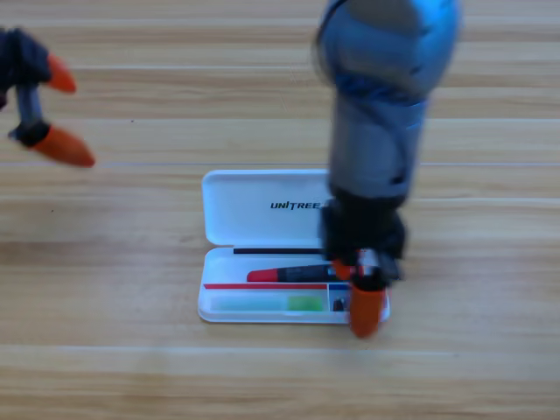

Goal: Clean up eraser and pencils

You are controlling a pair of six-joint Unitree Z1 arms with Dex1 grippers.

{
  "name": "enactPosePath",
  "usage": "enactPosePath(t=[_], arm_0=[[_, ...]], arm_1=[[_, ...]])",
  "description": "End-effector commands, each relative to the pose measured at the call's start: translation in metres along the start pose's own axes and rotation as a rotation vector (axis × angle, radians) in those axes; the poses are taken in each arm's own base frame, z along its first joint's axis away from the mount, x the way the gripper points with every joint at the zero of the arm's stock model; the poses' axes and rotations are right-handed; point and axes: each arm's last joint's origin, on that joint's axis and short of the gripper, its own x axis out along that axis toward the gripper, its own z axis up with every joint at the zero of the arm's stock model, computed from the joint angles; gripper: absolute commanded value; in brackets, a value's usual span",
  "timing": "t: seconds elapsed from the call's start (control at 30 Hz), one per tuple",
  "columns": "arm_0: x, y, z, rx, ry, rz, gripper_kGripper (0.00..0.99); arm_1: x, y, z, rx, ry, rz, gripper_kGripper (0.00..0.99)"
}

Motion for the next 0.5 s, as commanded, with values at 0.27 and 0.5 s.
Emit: enactPosePath(t=[0.27,0.5], arm_0=[[0.128,0.072,0.016,-0.061,-0.142,-0.152,0.904],[0.161,0.076,0.012,-0.065,-0.144,-0.172,0.831]], arm_1=[[-0.173,0.132,-0.11,0.029,-0.536,-0.094,0.864],[-0.192,0.157,-0.14,0.062,-0.697,-0.122,0.904]])
